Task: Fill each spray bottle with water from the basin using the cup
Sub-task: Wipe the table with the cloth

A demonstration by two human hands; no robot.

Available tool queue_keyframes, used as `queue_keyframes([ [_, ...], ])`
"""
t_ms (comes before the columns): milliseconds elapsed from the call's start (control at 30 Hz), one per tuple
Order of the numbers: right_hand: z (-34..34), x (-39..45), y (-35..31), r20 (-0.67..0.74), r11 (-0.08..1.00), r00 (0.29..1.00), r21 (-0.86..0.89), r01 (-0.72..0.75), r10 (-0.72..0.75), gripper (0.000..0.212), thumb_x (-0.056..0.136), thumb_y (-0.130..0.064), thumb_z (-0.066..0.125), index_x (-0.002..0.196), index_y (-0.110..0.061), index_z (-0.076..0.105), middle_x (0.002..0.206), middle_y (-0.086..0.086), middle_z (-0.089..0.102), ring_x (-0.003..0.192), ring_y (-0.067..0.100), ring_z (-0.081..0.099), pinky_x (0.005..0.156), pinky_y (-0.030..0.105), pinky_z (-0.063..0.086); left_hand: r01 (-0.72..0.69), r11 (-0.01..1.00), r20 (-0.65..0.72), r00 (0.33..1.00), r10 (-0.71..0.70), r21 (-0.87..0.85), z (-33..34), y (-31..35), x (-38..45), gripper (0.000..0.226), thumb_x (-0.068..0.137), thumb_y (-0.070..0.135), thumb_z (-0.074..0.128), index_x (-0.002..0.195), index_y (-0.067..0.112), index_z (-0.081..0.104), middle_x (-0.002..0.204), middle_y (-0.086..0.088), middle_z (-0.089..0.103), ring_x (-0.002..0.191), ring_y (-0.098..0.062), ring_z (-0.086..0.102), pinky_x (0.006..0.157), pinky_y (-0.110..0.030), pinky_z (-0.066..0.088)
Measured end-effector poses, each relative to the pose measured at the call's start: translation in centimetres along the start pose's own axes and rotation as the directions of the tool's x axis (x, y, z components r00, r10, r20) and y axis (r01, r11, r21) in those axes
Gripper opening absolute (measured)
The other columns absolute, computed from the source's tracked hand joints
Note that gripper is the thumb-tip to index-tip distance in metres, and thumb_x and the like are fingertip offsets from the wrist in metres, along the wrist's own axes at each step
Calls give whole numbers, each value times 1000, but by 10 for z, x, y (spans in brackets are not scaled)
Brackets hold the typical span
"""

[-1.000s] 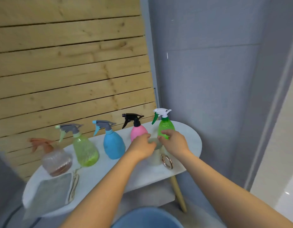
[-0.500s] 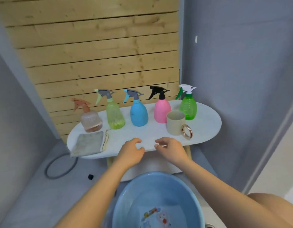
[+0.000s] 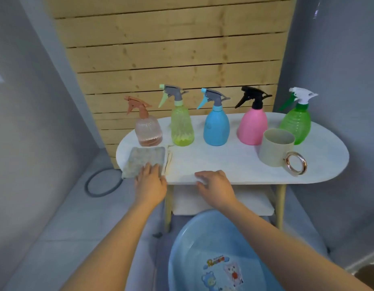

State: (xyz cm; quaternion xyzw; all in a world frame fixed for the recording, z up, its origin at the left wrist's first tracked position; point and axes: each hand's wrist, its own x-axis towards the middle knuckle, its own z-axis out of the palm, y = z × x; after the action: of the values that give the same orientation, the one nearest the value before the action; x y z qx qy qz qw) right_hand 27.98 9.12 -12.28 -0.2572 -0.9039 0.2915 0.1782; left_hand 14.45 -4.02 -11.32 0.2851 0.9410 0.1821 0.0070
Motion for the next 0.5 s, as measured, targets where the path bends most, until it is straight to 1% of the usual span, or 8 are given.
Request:
queue_keyframes([
  [100, 6, 7, -3, -18, 996, 999, -72, 43, -44, 33, 93, -22, 51, 125, -19, 60, 123, -1, 63, 113, 25, 46, 95, 28, 38, -26, 997, -43, 999, 29, 79, 6, -7, 8, 44, 95, 24, 45, 138, 17, 41, 142, -7, 40, 132, -27, 31, 102, -40, 27],
  [167, 8, 9, -3, 2, 987, 997, -138, 79, -80, 33, 93, -23, 50, 124, -20, 60, 120, 0, 63, 111, 25, 46, 93, 29, 38, -25, 992, -100, 994, 38, 124, 3, -5, 12, 37, 93, 26, 48, 130, 20, 51, 133, -5, 48, 126, -26, 37, 97, -38, 25],
  [233, 8, 10, -3, 8, 983, 996, -158, 88, -88, 32, 93, -24, 51, 123, -20, 61, 116, 3, 64, 108, 27, 47, 91, 31, 39, -20, 993, -163, 986, 39, 114, 3, -5, 16, 29, 92, 24, 50, 118, 21, 60, 121, -5, 56, 117, -26, 43, 91, -36, 22],
  [300, 8, 13, -4, 6, 988, 997, -136, 75, -75, 31, 93, -23, 51, 122, -20, 62, 115, 3, 65, 107, 26, 48, 90, 31, 40, -38, 994, -186, 981, 57, 103, 4, -8, 18, 24, 91, 23, 51, 109, 21, 66, 112, -6, 60, 110, -27, 47, 85, -36, 23],
  [400, 8, 20, -5, -8, 996, 998, -67, 59, -59, 31, 92, -21, 52, 121, -18, 63, 116, 3, 65, 108, 24, 50, 91, 28, 38, -111, 993, -179, 977, 116, 42, 5, -10, 18, 20, 90, 28, 53, 97, 21, 70, 100, -5, 60, 103, -27, 50, 80, -35, 25],
  [500, 9, 30, -10, -35, 995, 995, -26, 95, -96, 30, 91, -15, 52, 119, -15, 64, 118, 5, 63, 111, 26, 51, 94, 27, 35, -162, 986, -137, 978, 156, -34, 2, -7, 17, 24, 90, 38, 53, 80, 24, 70, 90, 0, 59, 97, -20, 51, 74, -30, 19],
])
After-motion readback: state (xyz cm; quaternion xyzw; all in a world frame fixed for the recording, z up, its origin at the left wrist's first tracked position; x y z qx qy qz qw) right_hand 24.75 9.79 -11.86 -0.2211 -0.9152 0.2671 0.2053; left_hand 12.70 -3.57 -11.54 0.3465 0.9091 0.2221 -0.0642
